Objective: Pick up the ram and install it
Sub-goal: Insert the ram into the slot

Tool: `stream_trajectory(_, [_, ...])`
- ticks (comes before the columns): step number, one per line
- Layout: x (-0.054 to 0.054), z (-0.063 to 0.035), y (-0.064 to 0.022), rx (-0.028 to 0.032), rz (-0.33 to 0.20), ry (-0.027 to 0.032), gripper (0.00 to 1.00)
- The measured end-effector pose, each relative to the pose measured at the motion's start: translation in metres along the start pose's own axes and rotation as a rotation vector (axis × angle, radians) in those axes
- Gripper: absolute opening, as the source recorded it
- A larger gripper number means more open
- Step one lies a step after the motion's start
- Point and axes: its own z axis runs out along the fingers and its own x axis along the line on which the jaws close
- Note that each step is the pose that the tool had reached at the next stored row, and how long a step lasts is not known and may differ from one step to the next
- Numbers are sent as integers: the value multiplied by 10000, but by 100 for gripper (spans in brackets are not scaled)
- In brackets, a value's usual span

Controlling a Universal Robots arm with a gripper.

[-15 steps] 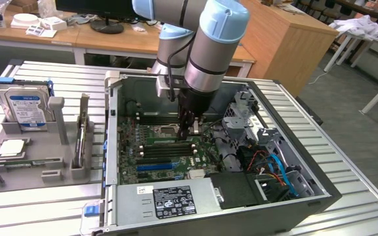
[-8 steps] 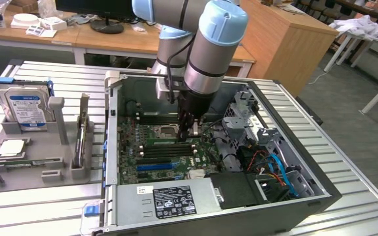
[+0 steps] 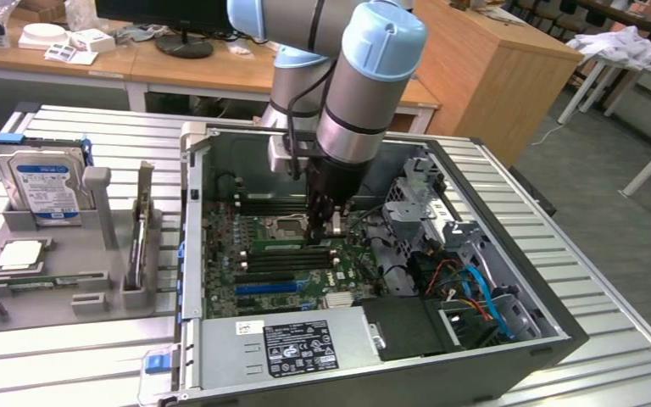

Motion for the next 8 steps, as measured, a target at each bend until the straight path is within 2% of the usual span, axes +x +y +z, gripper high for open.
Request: stream_trajectory(8, [2, 31, -1, 5, -1, 1, 12])
